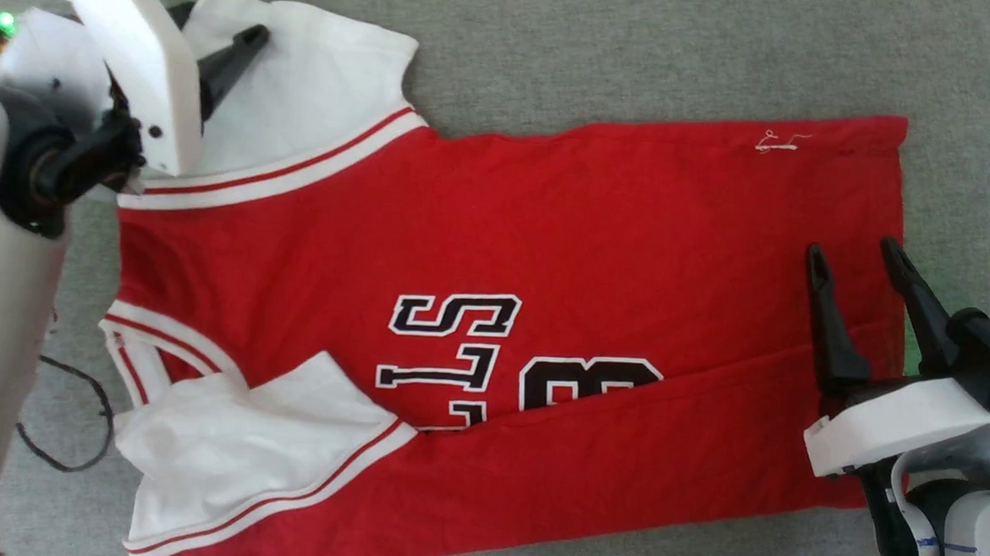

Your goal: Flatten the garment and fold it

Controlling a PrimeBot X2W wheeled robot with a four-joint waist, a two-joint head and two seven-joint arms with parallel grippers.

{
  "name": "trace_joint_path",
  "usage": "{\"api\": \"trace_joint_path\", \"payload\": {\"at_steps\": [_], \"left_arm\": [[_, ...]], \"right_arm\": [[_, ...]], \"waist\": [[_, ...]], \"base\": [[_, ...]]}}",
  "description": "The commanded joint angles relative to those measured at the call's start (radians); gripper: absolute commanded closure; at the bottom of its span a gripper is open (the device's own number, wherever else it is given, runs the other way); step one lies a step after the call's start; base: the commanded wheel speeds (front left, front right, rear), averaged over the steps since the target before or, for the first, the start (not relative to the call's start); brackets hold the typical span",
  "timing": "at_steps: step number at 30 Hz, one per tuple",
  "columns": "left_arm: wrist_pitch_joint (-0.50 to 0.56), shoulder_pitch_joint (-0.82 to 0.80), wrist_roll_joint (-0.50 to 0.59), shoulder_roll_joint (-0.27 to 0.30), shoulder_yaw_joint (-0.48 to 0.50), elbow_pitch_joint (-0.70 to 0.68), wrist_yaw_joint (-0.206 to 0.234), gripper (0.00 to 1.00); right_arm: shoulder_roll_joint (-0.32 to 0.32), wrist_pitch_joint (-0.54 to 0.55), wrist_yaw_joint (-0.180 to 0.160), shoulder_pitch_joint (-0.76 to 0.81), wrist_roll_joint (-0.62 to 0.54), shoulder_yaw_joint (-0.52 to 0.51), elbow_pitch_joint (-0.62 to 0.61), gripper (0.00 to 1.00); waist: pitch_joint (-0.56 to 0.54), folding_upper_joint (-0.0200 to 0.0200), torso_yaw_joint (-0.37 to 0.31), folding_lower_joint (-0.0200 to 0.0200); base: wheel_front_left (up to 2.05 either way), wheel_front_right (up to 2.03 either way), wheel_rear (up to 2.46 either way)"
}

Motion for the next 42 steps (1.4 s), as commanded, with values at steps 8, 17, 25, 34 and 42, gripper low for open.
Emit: {"api": "trace_joint_path", "payload": {"at_steps": [8, 17, 25, 34, 42], "left_arm": [[-0.080, 0.030, 0.005, 0.007, -0.031, 0.017, -0.006, 1.00], [-0.141, 0.050, -0.024, -0.016, -0.079, 0.030, -0.007, 1.00], [-0.154, 0.027, -0.038, -0.017, -0.118, 0.025, -0.007, 1.00], [-0.161, 0.010, -0.048, -0.013, -0.137, 0.030, -0.007, 1.00], [-0.192, -0.012, -0.051, -0.010, -0.147, 0.026, -0.007, 1.00]], "right_arm": [[0.001, 0.001, -0.002, -0.069, -0.033, 0.001, -0.021, 0.00], [-0.080, 0.226, -0.002, -0.226, -0.044, -0.012, -0.004, 0.00], [-0.156, 0.501, -0.002, -0.305, 0.013, -0.055, 0.071, 0.00], [-0.168, 0.572, -0.002, -0.335, 0.025, -0.072, 0.119, 0.00], [-0.136, 0.611, -0.002, -0.364, 0.047, -0.097, 0.164, 1.00]], "waist": [[-0.017, 0.0001, 0.006, 0.0001], [-0.063, 0.0001, 0.045, 0.0001], [-0.037, 0.0001, 0.080, 0.0001], [-0.013, 0.0001, 0.095, 0.0001], [-0.007, 0.0001, 0.100, 0.0001]], "base": [[0.00, 0.00, 0.00], [0.00, 0.00, 0.00], [0.00, 0.00, 0.00], [0.00, 0.00, 0.00], [0.00, 0.00, 0.00]]}}
